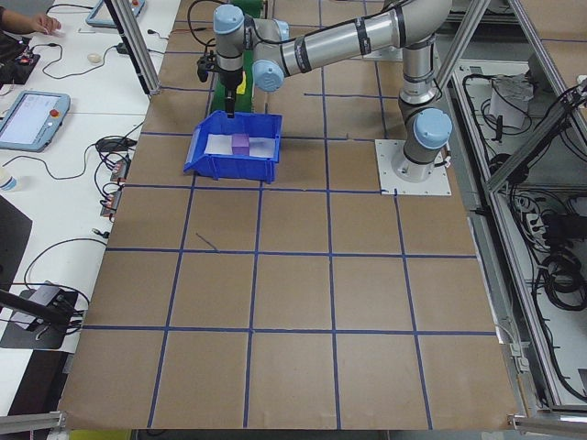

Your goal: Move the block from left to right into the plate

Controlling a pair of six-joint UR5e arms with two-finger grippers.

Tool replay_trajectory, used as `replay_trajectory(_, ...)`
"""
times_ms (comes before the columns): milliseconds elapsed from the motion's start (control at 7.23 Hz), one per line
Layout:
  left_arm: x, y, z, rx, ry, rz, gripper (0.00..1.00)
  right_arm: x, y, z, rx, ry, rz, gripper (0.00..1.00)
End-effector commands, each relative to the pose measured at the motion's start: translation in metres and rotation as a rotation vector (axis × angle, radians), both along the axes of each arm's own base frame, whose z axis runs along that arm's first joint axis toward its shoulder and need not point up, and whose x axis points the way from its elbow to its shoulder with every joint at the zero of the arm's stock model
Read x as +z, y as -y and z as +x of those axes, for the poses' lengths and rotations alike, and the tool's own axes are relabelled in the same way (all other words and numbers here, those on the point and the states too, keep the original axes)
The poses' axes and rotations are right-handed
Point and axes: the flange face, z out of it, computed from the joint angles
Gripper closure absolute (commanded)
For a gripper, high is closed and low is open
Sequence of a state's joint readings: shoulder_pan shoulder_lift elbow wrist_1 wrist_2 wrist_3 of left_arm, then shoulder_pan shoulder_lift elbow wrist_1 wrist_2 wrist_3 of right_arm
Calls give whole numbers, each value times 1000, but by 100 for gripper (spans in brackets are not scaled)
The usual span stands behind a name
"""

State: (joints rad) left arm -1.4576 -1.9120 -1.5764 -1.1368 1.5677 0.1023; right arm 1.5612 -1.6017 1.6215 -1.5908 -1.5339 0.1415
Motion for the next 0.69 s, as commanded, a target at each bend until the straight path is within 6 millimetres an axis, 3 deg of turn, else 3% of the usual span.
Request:
replay_trajectory(0, -44, -16, 42, 38, -15, 71, 6, 0, 0, 0, -1, 0, 0, 0)
replay_trajectory(553, -76, -11, 38, 103, -69, 83, 6, 0, 0, 0, 1, 0, 0, 0)
